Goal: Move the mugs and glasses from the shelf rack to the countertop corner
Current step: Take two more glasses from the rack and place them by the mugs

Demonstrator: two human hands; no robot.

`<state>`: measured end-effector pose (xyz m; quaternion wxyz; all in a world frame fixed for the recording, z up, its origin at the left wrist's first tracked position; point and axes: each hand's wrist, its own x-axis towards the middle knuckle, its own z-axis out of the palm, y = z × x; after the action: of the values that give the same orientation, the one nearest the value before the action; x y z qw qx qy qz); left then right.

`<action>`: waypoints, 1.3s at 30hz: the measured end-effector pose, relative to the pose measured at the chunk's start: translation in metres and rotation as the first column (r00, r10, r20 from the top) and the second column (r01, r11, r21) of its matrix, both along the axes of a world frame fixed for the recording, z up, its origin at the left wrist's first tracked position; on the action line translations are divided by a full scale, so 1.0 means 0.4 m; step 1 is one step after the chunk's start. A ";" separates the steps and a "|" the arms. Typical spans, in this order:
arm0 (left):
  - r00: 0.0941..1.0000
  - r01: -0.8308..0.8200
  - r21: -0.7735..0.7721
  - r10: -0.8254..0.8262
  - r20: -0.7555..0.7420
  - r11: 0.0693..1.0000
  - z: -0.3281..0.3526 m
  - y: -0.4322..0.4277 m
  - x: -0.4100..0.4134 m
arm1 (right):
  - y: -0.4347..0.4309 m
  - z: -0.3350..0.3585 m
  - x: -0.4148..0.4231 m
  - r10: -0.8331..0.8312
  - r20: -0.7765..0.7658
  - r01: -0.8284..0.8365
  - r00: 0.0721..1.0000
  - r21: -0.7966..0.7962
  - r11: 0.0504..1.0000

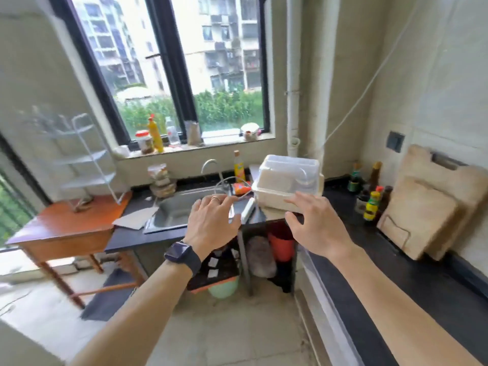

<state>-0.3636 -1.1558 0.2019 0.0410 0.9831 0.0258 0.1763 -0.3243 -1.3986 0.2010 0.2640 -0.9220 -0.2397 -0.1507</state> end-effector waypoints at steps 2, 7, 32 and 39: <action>0.994 -0.106 -0.017 0.106 0.015 0.994 0.020 0.159 -0.070 | 0.175 0.023 -0.016 0.101 0.015 -0.101 0.995 0.017 0.995; 0.948 -0.314 -0.020 0.315 0.056 0.949 0.049 0.537 -0.230 | 0.611 0.046 -0.069 0.318 0.041 -0.317 0.947 -0.019 0.948; 0.846 -0.517 -0.068 0.522 0.110 0.853 0.190 1.763 -0.136 | 1.915 0.142 0.157 0.522 0.133 -0.533 0.842 0.056 0.844; 0.847 -0.515 -0.099 0.523 0.093 0.852 0.227 2.036 0.103 | 2.190 0.158 0.412 0.545 0.168 -0.556 0.822 0.029 0.830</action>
<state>-0.3225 -0.3416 0.2926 0.0277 0.9256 0.2940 0.2367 -0.1596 -0.5225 0.2640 0.3124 -0.7884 -0.5090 -0.1473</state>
